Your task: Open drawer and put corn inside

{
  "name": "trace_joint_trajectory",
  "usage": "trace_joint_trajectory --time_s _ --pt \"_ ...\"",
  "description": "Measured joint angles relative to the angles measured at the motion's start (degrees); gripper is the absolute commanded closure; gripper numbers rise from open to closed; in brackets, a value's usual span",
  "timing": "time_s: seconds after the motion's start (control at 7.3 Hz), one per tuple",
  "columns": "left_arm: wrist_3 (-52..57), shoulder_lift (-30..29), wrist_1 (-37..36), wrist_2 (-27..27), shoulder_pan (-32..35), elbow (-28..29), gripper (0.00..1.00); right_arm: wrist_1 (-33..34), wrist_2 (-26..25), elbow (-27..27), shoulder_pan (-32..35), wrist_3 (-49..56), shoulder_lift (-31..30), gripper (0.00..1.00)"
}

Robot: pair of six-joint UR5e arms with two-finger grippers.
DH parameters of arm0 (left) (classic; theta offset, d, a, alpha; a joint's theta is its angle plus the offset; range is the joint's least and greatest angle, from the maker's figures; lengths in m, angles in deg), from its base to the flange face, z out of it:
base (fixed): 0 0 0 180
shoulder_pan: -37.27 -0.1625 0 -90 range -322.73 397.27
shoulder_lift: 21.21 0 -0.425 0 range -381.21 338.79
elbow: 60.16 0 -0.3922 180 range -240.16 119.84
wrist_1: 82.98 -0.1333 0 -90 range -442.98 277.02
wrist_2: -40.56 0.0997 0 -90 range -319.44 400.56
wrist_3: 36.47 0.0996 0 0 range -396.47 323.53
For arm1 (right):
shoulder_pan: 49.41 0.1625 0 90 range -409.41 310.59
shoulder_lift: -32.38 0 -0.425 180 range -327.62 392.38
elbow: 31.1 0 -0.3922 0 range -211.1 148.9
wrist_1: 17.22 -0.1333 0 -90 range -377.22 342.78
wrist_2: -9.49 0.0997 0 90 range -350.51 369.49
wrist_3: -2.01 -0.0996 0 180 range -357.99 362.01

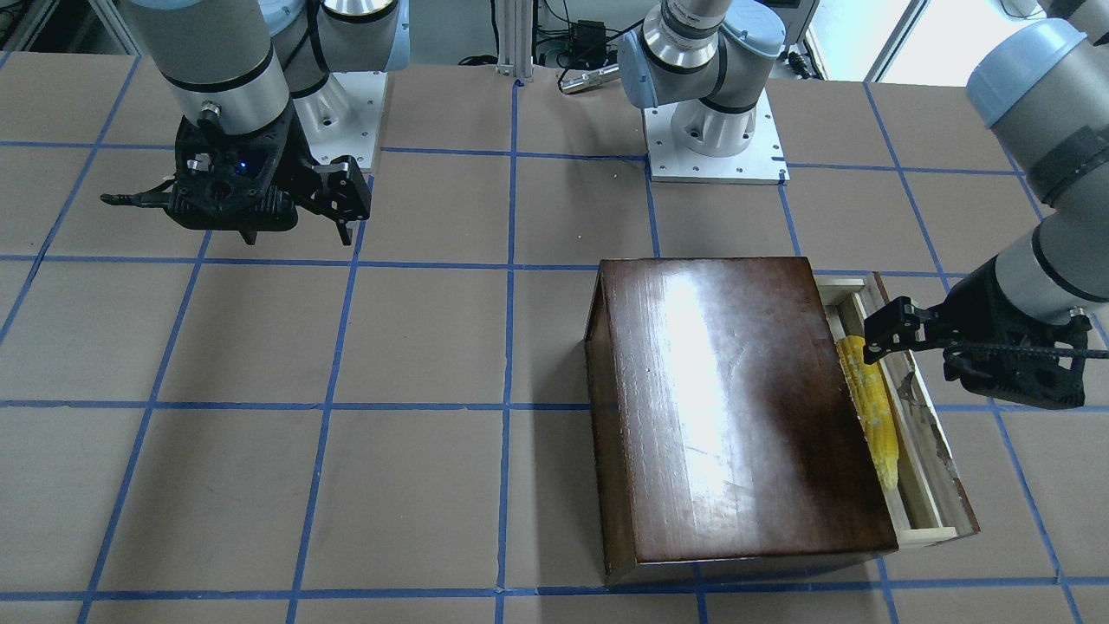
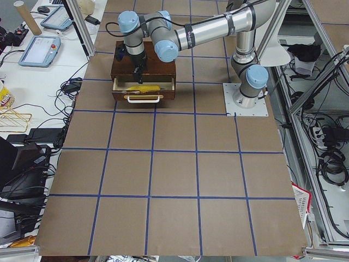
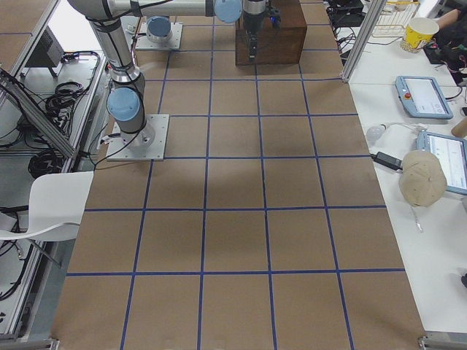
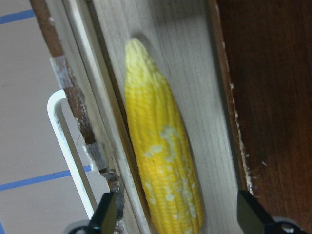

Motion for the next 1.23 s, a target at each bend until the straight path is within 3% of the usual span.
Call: trace_joint_trajectory --time_s 0.41,0.68,1.23 --pt "-7.2 3.9 8.2 -0.3 2.2 4.4 0.00 0.0 0.0 0.0 0.0 0.0 0.0 0.00" --pt "-15.4 7.3 9.7 0.1 8.8 4.9 0.00 0.0 0.0 0.0 0.0 0.0 0.0 0.00" --pt "-22.8 11.3 7.4 0.1 18.0 -0.8 0.00 0.0 0.0 0.0 0.0 0.0 0.0 0.00"
